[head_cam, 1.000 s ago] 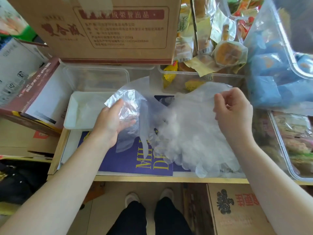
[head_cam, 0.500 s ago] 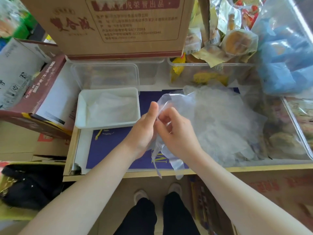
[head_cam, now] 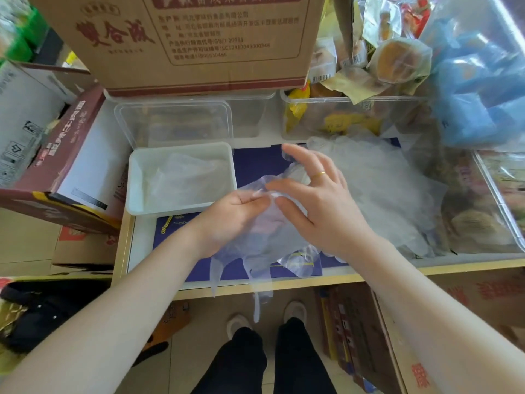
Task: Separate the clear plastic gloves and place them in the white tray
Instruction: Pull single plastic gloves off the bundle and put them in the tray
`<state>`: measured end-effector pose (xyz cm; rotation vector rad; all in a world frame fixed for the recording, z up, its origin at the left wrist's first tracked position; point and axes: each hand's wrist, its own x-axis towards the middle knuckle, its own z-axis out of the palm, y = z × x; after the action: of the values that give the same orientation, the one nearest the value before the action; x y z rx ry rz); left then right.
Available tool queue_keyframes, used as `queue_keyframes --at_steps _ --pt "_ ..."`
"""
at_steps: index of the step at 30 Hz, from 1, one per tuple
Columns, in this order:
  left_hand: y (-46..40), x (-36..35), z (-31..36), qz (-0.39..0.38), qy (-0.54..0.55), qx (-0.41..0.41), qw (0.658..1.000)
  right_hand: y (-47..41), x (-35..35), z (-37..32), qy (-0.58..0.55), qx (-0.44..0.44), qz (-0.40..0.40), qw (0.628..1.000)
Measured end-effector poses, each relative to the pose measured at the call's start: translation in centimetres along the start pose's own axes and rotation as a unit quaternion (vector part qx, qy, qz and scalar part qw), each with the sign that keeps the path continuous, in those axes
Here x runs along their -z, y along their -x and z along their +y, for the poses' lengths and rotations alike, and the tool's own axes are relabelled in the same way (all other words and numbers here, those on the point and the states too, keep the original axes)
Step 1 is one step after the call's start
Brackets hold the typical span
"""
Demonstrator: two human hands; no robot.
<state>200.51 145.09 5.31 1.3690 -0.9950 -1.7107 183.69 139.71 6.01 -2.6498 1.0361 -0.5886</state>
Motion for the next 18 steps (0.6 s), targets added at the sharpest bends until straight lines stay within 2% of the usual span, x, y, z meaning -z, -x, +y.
queue_keyframes --at_steps 4,6,10,12,14,15,18 --pt "0.3 0.4 0.5 -0.012 -0.109 -0.001 0.994 -0.5 0.4 1.2 0.088 0.076 -0.048 0.992" --pt "0.4 0.6 0.6 -0.015 -0.154 -0.003 0.988 -0.6 0.9 2.2 0.122 0.065 -0.064 0.988" --pt "0.5 1.2 0.7 -0.005 -0.174 0.009 0.985 -0.5 0.7 3.9 0.158 -0.123 -0.14 0.97" --pt "0.4 1.4 0.8 -0.015 -0.174 0.028 0.984 0.0 0.4 3.8 0.049 -0.173 -0.064 0.982" --pt "0.2 1.6 0.8 -0.02 -0.157 0.043 0.987 0.4 0.5 2.5 -0.057 -0.125 0.052 0.989" --pt "0.0 1.6 0.9 -0.024 -0.147 0.042 0.988 0.4 0.6 1.9 -0.059 -0.086 0.064 0.992" --pt "-0.4 1.4 1.2 -0.036 -0.146 0.032 0.988 -0.4 0.6 1.3 -0.004 0.045 -0.035 0.998"
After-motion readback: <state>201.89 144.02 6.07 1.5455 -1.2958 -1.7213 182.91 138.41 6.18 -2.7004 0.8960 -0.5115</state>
